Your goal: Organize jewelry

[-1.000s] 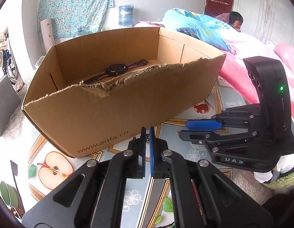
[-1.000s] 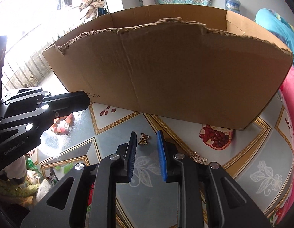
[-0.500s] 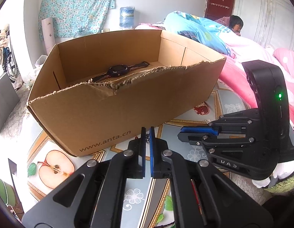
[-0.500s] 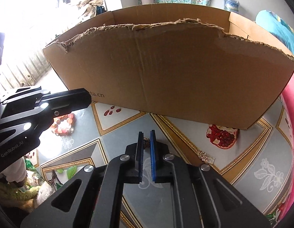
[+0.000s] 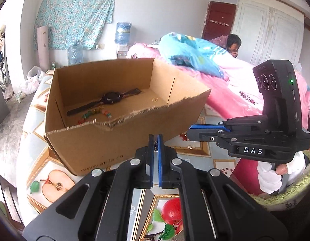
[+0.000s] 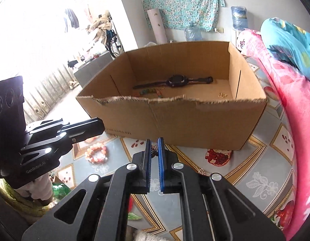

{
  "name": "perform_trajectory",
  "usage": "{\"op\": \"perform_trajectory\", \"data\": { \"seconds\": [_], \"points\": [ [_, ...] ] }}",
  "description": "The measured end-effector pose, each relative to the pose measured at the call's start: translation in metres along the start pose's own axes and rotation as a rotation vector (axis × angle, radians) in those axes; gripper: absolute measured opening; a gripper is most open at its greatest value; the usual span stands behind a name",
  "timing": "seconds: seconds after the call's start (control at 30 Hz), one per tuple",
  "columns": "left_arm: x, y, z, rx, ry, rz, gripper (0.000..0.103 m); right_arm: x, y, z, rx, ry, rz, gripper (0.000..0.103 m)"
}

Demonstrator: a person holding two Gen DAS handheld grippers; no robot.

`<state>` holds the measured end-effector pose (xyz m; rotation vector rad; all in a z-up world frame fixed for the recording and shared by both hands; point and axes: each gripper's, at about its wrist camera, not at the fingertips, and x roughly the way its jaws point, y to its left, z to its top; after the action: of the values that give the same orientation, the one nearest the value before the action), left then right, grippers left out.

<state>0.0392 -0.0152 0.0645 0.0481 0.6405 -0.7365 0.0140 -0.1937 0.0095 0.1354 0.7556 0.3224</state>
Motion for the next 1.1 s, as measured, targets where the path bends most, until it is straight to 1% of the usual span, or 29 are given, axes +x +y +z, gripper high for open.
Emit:
{"op": "perform_trajectory", "data": {
  "seconds": [0.13, 0.2, 0.3, 0.37, 0.47, 0.5, 0.53, 0.57, 0.6, 0.63, 0.67, 0.73, 0.83, 1.0, 1.1],
  "points": [
    [-0.013, -0.003, 0.024, 0.009, -0.071, -0.031, 0.003, -0.022, 0.0, 0.023, -0.002, -0.089, 0.027, 0.007],
    [-0.009, -0.002, 0.036, 0.018, -0.086, -0.018, 0.003, -0.026, -0.003, 0.037, -0.008, -0.127, 0.023, 0.007],
    [0.011, 0.001, 0.053, 0.019, -0.066, 0.01, 0.003, -0.022, -0.012, 0.061, -0.02, -0.146, -0.016, 0.007],
    [0.026, 0.005, 0.062, 0.007, -0.038, 0.02, 0.003, -0.014, -0.021, 0.07, -0.017, -0.147, -0.019, 0.007],
    [0.049, 0.011, 0.069, -0.005, 0.003, 0.032, 0.003, 0.007, -0.037, 0.084, 0.011, -0.119, -0.026, 0.007],
    [0.057, 0.012, 0.07, -0.007, 0.02, 0.042, 0.003, 0.016, -0.041, 0.087, 0.013, -0.096, -0.027, 0.007],
    [0.065, 0.014, 0.072, -0.023, 0.038, 0.049, 0.003, 0.023, -0.044, 0.09, 0.019, -0.085, -0.048, 0.007],
    [0.072, 0.017, 0.071, -0.039, 0.054, 0.043, 0.003, 0.029, -0.049, 0.091, 0.025, -0.081, -0.063, 0.008],
    [0.077, 0.02, 0.071, -0.053, 0.067, 0.042, 0.004, 0.033, -0.054, 0.093, 0.028, -0.072, -0.058, 0.008],
    [0.081, 0.021, 0.07, -0.062, 0.075, 0.054, 0.009, 0.035, -0.057, 0.095, 0.034, -0.069, -0.061, 0.008],
    [0.083, 0.023, 0.069, -0.067, 0.077, 0.063, 0.016, 0.034, -0.059, 0.095, 0.04, -0.07, -0.066, 0.008],
    [0.081, 0.024, 0.067, -0.073, 0.065, 0.064, 0.02, 0.029, -0.062, 0.095, 0.052, -0.083, -0.06, 0.009],
    [0.076, 0.027, 0.066, -0.085, 0.055, 0.066, 0.022, 0.017, -0.066, 0.092, 0.073, -0.106, -0.051, 0.017],
    [0.061, 0.028, 0.061, -0.101, 0.031, 0.07, 0.023, -0.011, -0.068, 0.075, 0.095, -0.139, -0.042, 0.019],
    [0.048, 0.027, 0.056, -0.109, 0.015, 0.065, 0.027, -0.032, -0.068, 0.06, 0.094, -0.161, -0.058, 0.021]
  ]
}}
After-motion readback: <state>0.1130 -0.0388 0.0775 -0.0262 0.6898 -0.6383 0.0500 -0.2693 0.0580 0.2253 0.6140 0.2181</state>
